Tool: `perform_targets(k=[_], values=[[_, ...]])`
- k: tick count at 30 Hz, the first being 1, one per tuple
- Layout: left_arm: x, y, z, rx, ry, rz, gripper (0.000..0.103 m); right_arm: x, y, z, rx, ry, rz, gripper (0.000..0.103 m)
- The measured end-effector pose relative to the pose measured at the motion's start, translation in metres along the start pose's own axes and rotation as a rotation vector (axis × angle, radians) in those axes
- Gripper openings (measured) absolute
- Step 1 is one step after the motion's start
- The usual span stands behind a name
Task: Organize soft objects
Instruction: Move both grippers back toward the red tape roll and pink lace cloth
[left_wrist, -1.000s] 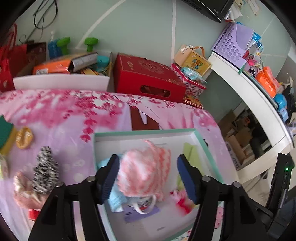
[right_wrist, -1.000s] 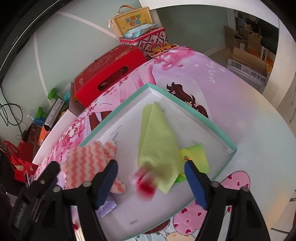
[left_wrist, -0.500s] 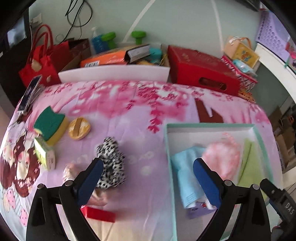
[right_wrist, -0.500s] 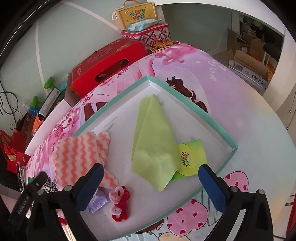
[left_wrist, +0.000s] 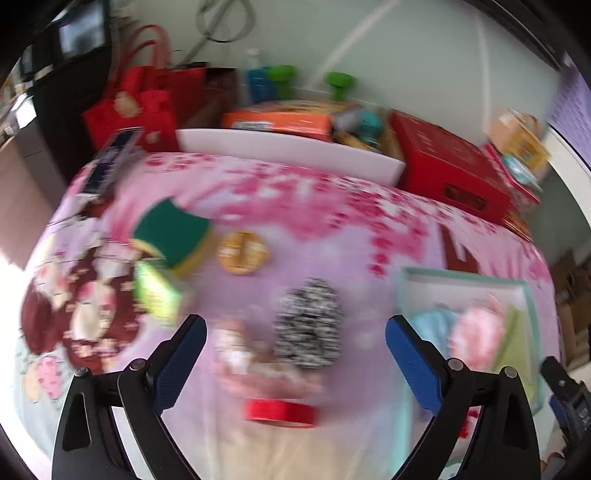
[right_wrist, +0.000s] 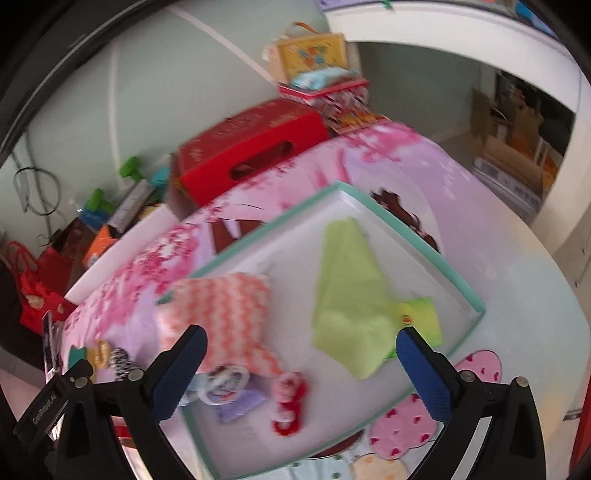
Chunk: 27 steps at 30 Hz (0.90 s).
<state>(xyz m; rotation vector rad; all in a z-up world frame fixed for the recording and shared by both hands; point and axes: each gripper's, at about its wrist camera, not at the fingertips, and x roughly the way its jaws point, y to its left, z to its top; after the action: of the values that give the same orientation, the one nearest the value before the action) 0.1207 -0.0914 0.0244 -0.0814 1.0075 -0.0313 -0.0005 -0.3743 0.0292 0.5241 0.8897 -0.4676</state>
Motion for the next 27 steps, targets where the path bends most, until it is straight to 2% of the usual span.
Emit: perform_targets(k=[5, 9, 14, 19, 23, 27], values=[[-0.014, 0.061, 0.006, -0.115, -0.025, 0.122, 0.098, -0.01, 0.037, -0.006, -0.08, -0.022, 0.036, 0.103], [-0.024, 0.1, 0.004, -0.192, -0.039, 0.169, 0.098, -0.012, 0.075, -0.016, -0.165, -0.014, 0.071, 0.103], [-0.021, 0.129, -0.003, -0.271, -0.005, 0.141, 0.098, -0.015, 0.121, -0.036, -0.276, -0.006, 0.125, 0.103], [-0.012, 0.133, -0.012, -0.286, 0.044, 0.12, 0.098, -0.008, 0.165, -0.064, -0.383, 0.055, 0.201, 0.103], [0.002, 0.131, -0.018, -0.296, 0.089, 0.087, 0.098, 0.001, 0.187, -0.083, -0.463, 0.093, 0.202, 0.103], [0.026, 0.128, -0.026, -0.296, 0.172, 0.083, 0.098, 0.015, 0.197, -0.101, -0.504, 0.152, 0.203, 0.103]])
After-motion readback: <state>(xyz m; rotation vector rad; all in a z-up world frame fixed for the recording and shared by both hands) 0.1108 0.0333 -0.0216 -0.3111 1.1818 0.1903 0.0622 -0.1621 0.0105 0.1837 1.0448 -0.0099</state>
